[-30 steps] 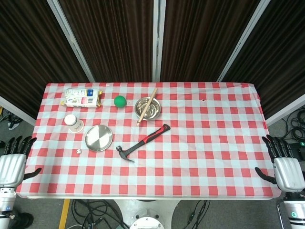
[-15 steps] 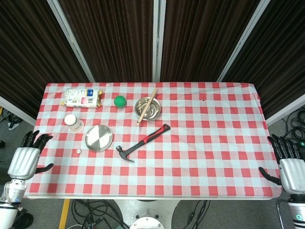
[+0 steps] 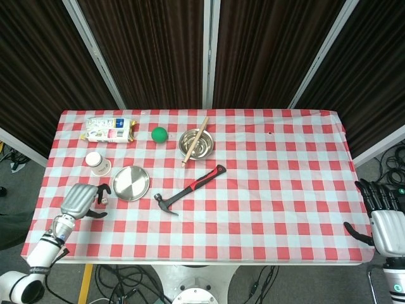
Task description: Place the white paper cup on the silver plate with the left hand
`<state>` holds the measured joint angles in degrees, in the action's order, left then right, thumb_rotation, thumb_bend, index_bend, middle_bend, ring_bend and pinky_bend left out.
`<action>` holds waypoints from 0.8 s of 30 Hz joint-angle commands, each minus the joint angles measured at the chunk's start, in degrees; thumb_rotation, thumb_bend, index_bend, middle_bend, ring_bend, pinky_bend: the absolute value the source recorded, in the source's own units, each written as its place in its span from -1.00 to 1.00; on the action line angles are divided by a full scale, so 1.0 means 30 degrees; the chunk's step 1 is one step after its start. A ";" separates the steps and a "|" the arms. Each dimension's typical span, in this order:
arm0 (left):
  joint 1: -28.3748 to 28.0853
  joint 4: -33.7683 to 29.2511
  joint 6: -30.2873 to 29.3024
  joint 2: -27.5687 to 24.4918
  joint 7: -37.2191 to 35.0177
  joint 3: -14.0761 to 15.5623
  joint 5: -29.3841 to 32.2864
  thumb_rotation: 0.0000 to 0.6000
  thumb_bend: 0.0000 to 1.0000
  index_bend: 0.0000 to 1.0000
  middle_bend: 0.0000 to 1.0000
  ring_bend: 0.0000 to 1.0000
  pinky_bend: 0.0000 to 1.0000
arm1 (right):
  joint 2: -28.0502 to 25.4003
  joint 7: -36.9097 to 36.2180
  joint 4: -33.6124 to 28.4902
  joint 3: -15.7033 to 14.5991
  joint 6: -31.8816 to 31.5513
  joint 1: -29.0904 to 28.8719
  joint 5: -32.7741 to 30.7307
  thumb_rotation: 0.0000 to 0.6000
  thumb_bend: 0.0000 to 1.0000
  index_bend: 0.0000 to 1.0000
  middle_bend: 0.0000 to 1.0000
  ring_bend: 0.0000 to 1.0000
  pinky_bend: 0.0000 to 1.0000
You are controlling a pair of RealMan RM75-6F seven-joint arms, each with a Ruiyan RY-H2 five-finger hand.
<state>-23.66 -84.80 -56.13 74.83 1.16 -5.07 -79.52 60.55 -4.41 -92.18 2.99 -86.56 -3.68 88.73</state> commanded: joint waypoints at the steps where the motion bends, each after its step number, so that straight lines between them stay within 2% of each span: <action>1: -0.0598 0.0715 0.0876 0.1001 0.0111 -0.0234 0.1224 1.00 -1.00 -0.13 0.44 0.43 0.75 | -0.0145 -0.0065 -0.0105 -0.0204 0.0578 -0.0191 0.0024 1.00 -0.77 -1.00 -0.88 -1.00 -1.00; 6: -0.0839 0.1503 0.1168 0.2081 0.0588 -0.0623 0.2871 1.00 -0.93 -0.12 0.52 0.53 0.88 | -0.0155 -0.0202 -0.0113 -0.0266 0.0940 -0.0379 0.0079 1.00 -0.77 -1.00 -0.88 -1.00 -1.00; 16: -0.1181 0.2868 0.1943 0.2966 0.2091 -0.0495 0.4936 1.00 -0.79 -0.12 0.52 0.53 0.89 | -0.0296 -0.0343 -0.0088 -0.0202 0.0898 -0.0394 -0.0016 1.00 -0.77 -1.00 -0.88 -1.00 -1.00; 24: -0.1268 0.3725 0.2642 0.3441 0.1731 -0.0385 0.5803 1.00 -0.55 -0.09 0.53 0.54 0.89 | -0.0342 -0.0473 -0.0055 -0.0234 0.0836 -0.0374 0.0041 1.00 -0.77 -1.00 -0.88 -1.00 -1.00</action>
<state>-27.42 -73.84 -48.35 84.99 6.54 -6.24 -62.28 59.54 -5.81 -92.35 2.29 -84.05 -4.81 88.85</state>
